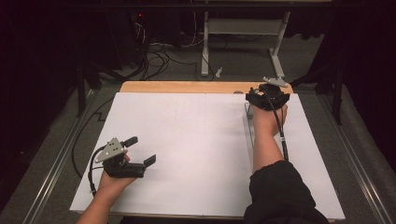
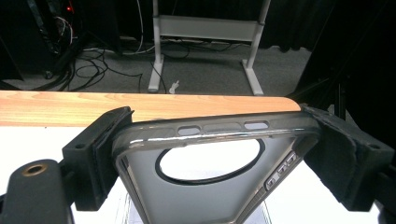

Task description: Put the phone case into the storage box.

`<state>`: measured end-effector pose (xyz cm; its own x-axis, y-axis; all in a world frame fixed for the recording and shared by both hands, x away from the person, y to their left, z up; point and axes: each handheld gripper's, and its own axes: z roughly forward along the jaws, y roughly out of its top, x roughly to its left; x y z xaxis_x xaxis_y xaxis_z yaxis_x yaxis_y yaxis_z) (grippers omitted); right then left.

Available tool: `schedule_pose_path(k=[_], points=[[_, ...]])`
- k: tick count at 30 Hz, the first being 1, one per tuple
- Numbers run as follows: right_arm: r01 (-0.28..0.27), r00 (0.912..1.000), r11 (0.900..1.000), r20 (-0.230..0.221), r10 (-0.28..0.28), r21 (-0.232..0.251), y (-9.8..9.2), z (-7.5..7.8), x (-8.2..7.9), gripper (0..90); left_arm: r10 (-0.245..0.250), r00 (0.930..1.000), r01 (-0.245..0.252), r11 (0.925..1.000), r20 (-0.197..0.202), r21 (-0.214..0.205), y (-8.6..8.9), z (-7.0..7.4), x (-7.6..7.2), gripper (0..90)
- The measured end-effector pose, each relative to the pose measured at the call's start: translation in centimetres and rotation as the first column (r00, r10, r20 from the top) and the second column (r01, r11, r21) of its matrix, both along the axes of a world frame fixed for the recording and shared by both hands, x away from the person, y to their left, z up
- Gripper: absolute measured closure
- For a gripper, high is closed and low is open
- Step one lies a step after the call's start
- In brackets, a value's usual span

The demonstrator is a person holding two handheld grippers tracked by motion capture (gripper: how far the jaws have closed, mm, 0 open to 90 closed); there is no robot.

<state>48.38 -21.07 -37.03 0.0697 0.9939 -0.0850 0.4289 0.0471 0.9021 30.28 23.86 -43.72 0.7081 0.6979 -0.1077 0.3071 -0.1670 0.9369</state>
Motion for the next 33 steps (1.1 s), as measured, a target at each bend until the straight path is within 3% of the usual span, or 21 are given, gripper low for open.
schedule_pose_path(k=[14, 33], points=[[0.006, 1.0000, 1.0000, 0.006, -0.006, 0.001, 0.1, -0.1, 0.6, 13.1, -0.001, 1.0000, 0.001, 1.0000, -0.007, -0.003, 0.1, -0.1, 0.0, 0.6], [-0.022, 0.9984, 0.9996, 0.052, 0.023, -0.021, 0.1, -0.6, 1.5, 12.7, -0.002, 1.0000, 0.002, 1.0000, -0.006, -0.004, 0.1, -0.1, 0.0, 0.6]])
